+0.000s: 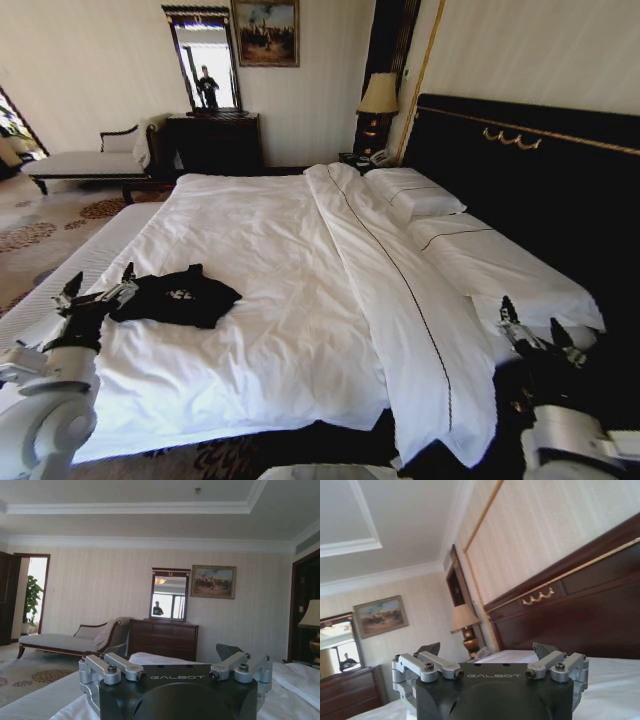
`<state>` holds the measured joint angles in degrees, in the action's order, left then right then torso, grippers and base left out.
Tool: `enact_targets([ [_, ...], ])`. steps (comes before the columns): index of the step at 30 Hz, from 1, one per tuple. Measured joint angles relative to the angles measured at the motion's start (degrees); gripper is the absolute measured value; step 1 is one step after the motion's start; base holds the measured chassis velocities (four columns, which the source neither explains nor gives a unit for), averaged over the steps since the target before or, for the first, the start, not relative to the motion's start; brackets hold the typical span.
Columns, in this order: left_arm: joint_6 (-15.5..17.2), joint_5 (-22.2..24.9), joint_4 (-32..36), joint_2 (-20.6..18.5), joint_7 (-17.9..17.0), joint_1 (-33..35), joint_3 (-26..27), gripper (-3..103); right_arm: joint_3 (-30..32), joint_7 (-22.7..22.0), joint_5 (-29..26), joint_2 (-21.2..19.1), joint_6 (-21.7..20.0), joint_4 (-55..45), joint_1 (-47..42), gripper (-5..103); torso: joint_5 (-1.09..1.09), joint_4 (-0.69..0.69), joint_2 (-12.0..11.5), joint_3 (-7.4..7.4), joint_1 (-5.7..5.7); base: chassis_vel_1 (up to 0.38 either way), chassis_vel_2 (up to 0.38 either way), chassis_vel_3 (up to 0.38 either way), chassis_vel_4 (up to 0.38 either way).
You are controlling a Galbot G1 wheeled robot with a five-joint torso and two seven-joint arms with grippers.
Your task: Fold the clothes on the bed.
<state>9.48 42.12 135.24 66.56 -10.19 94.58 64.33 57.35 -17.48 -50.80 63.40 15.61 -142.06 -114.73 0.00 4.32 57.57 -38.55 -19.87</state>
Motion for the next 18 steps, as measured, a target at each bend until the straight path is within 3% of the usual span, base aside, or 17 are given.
enact_targets([
  [3, 0.3, 0.6, 1.6, -0.5, -0.3, 1.8, 1.4, 100, 0.1, 1.8, -1.8, -5.2, -0.2, 1.8, 3.6, 100, 0.01, -0.01, 0.0, 0.0, 0.0, 0.0, 0.0, 0.0, 0.0],
  [4, 0.3, 0.6, 1.6, -0.5, -0.3, 1.8, 1.4, 100, 0.1, 1.8, -1.8, -5.2, -0.2, 1.8, 3.6, 100, 0.01, -0.01, 0.0, 0.0, 0.0, 0.0, 0.0, 0.0, 0.0],
  [8, 1.4, 5.0, 4.7, -1.6, -2.0, 5.9, 6.7, 100, 0.7, 4.7, -5.3, -10.9, -0.7, 5.1, 9.4, 100, 0.02, 0.0, 0.0, 0.0, 0.0, 0.0, 0.0, 0.0, 0.0],
  [14, 2.2, 8.1, 7.9, 0.4, -3.1, 10.6, 9.9, 100, -1.7, 6.9, -9.3, -15.3, -2.0, 7.5, 16.8, 100, 0.02, -0.01, 0.0, 0.0, 0.0, 0.0, 0.0, 0.0, 0.0],
  [18, 2.4, 7.9, 8.3, 2.3, -3.4, 12.1, 9.8, 100, -4.5, 9.6, -7.1, -16.5, -1.4, 10.3, 21.1, 100, 0.02, -0.02, 0.0, 0.0, 0.0, 0.0, 0.0, 0.0, 0.0],
])
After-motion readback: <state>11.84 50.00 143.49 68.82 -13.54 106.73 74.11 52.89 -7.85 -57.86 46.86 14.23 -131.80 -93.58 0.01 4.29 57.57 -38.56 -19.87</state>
